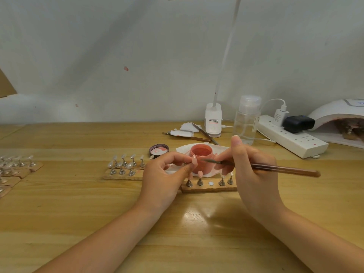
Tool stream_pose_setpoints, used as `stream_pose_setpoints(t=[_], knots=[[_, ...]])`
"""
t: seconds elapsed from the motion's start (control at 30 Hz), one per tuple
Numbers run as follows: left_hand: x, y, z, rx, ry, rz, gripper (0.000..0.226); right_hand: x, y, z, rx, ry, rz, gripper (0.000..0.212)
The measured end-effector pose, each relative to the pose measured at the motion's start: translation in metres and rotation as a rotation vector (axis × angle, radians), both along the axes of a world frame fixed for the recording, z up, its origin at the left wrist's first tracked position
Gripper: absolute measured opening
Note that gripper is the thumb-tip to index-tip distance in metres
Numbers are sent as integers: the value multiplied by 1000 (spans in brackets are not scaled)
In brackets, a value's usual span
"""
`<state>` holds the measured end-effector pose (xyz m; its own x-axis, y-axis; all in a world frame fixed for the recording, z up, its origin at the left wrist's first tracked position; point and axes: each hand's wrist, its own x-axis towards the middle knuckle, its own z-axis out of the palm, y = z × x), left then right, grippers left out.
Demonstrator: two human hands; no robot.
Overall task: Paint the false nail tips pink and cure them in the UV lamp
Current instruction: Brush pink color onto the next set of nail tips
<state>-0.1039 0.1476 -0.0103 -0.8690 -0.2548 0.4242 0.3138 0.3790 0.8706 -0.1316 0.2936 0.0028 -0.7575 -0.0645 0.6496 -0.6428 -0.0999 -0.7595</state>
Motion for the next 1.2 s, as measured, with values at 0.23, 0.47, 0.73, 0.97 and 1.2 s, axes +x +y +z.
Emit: stream_pose_setpoints(t=[0.23,0.47,0.73,0.97,1.2], knots=[[1,0,0,12,1,10,15,-1,0,-1,0,-27,2,44],[0,0,-1,13,-10,27,13,0,-1,0,26,-10,52,40],[1,2,0,30,-8,38,14,0,-2,1,30,36,29,37],[1,2,0,29,-4,39,15,-2,-1,1,42,78,0,32],[2,2,2,43,13,31,18,-3,1,0,33,78,4,35]])
